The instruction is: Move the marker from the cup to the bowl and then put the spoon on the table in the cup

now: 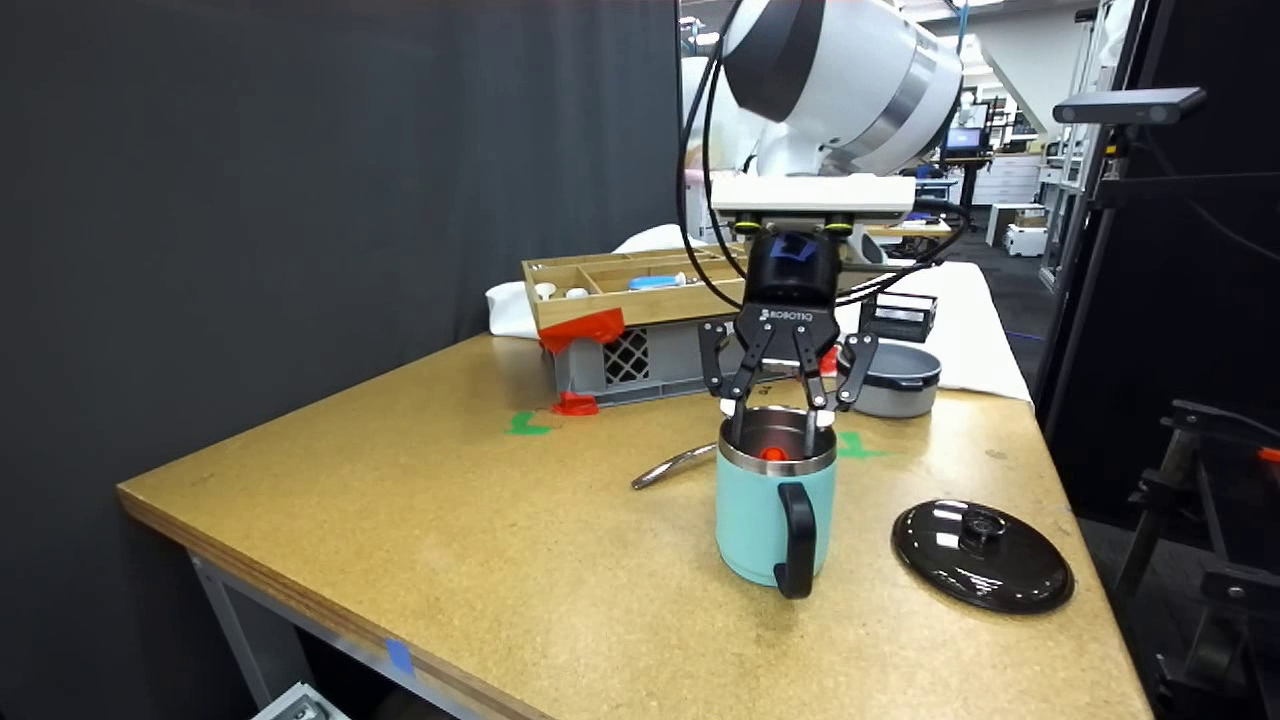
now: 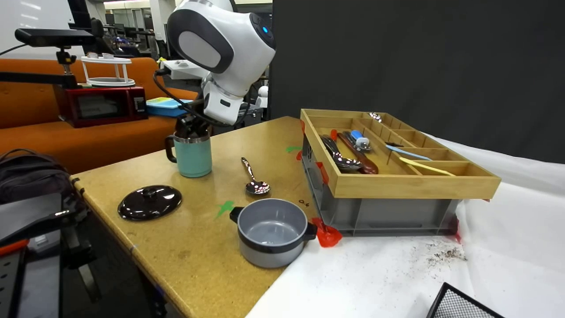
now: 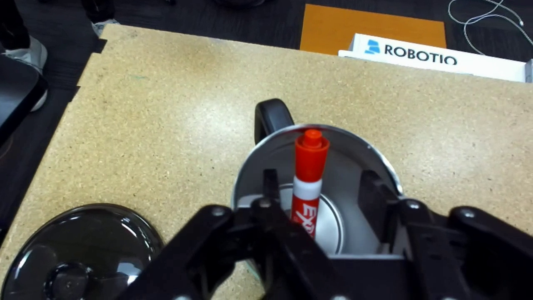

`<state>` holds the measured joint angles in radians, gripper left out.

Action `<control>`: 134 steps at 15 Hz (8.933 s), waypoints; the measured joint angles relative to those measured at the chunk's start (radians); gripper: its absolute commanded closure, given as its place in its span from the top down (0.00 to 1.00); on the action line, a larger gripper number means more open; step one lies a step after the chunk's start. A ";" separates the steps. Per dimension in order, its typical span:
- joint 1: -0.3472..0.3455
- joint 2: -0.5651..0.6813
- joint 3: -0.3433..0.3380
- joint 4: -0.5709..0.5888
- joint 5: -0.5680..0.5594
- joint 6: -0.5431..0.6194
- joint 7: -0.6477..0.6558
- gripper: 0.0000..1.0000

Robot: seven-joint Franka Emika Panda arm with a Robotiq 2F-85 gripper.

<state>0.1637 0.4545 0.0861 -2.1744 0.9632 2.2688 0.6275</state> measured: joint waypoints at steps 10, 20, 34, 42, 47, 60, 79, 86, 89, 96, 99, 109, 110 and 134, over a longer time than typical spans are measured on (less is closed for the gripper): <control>0.016 0.003 0.009 -0.020 0.016 0.016 -0.004 0.27; 0.018 -0.021 0.015 -0.026 0.053 0.016 -0.007 0.05; 0.012 -0.513 0.025 -0.213 0.044 0.054 0.069 0.05; -0.155 -0.584 -0.083 -0.295 -0.012 0.170 0.085 0.05; -0.245 -0.494 -0.181 -0.299 -0.004 0.164 0.085 0.05; -0.276 -0.080 -0.245 -0.136 0.133 0.178 0.083 0.40; -0.175 -0.187 -0.219 -0.196 -0.042 0.042 0.177 1.00; -0.166 -0.262 -0.215 -0.225 -0.116 0.042 0.230 1.00; -0.166 -0.273 -0.200 -0.230 -0.113 0.045 0.231 1.00; -0.154 -0.259 -0.119 -0.212 0.069 0.099 0.129 1.00; -0.138 -0.208 -0.097 -0.184 0.127 0.142 0.081 1.00; -0.080 0.055 -0.067 0.028 0.151 0.301 0.064 1.00; -0.078 0.070 -0.067 0.045 0.152 0.311 0.064 1.00; -0.045 0.233 -0.064 0.139 0.219 0.409 0.196 0.58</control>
<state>0.1182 0.6873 0.0225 -2.0352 1.1826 2.6775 0.8239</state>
